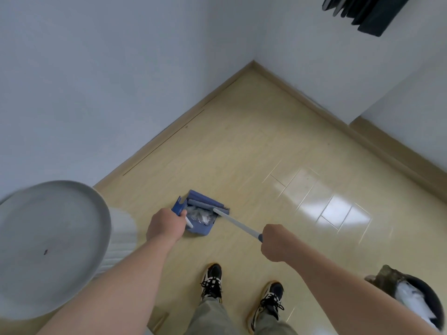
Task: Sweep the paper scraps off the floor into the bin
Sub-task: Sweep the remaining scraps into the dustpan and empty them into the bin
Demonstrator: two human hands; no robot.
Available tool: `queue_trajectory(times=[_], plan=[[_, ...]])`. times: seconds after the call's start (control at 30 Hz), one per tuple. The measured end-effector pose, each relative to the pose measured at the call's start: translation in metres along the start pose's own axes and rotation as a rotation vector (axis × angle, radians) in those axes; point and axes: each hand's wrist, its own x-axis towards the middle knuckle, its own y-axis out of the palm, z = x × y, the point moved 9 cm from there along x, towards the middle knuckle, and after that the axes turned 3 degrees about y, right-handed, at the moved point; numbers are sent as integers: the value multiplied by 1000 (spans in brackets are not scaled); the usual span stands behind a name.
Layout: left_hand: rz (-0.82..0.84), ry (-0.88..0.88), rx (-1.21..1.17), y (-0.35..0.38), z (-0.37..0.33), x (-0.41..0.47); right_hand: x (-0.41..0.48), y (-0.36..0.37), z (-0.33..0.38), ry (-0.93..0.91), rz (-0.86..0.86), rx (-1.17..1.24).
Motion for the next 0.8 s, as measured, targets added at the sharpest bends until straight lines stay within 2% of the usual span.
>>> queue_trajectory(times=[0.17,0.3,0.6,0.8], plan=[[-3,44,-46,-3,3,-9,-34,-9,-45,82,-62,184],[-11,111,-25,-4,2,-22,-44,11,-81,215,-110,437],[-32,352,79,-9,-59,-65,-63,70,-141,529,-162,1214],[-31,523,140,-9,-119,-79,-84,81,-168,585,-249,1655]])
